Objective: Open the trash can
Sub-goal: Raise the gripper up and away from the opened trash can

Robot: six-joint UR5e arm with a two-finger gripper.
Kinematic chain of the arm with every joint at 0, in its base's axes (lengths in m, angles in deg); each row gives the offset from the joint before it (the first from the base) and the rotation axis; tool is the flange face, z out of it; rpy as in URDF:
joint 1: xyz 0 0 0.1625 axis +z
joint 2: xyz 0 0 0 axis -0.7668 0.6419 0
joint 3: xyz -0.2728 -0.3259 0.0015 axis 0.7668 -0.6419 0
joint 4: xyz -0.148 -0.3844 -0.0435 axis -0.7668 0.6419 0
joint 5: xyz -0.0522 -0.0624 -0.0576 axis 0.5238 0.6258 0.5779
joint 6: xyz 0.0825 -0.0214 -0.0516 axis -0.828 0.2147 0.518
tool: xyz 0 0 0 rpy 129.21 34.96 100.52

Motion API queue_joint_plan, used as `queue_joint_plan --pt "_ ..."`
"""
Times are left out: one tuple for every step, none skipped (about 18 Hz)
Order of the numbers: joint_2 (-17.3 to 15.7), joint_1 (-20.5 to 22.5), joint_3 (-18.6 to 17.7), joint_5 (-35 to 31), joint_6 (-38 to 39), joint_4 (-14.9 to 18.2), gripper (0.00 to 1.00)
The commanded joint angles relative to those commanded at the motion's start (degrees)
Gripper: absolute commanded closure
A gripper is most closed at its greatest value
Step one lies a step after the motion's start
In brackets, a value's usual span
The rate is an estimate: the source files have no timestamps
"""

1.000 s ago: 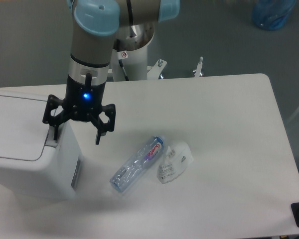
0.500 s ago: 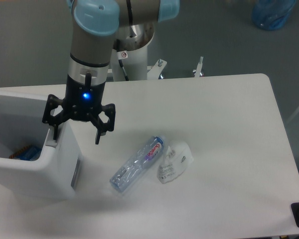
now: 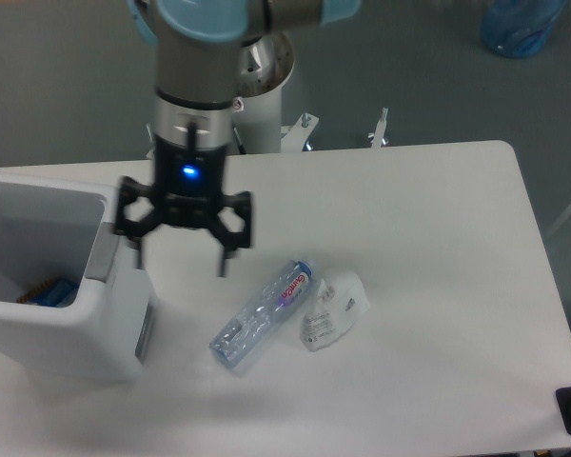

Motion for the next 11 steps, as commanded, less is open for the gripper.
queue_joint_plan --pt "0.5 1.1 0.3 -0.2 -3.1 0.0 0.0" --pt "2.2 1.9 0.6 -0.5 -6.8 -0.1 0.0" --pt "3.9 3.3 0.8 -1.1 -10.9 -0.1 0.0" --pt "5.1 4.7 0.8 -2.9 -14.1 0.0 0.0" --pt "5.4 5.6 0.6 -5.0 -16.4 0.3 0.0" --pt "5.4 6.5 0.6 -6.5 -18.2 0.8 0.0" --pt "5.3 7.2 0.3 -6.8 -20.4 0.9 0.0" --pt "5.2 7.5 0.1 -6.8 -22.9 1.1 0.0" --pt "5.2 7.4 0.1 -6.9 -25.3 1.1 0.0" --pt "5.5 7.2 0.1 -7.0 -26.2 1.2 0.0" --pt "5.9 7.1 -0.1 -7.3 -26.3 1.2 0.0"
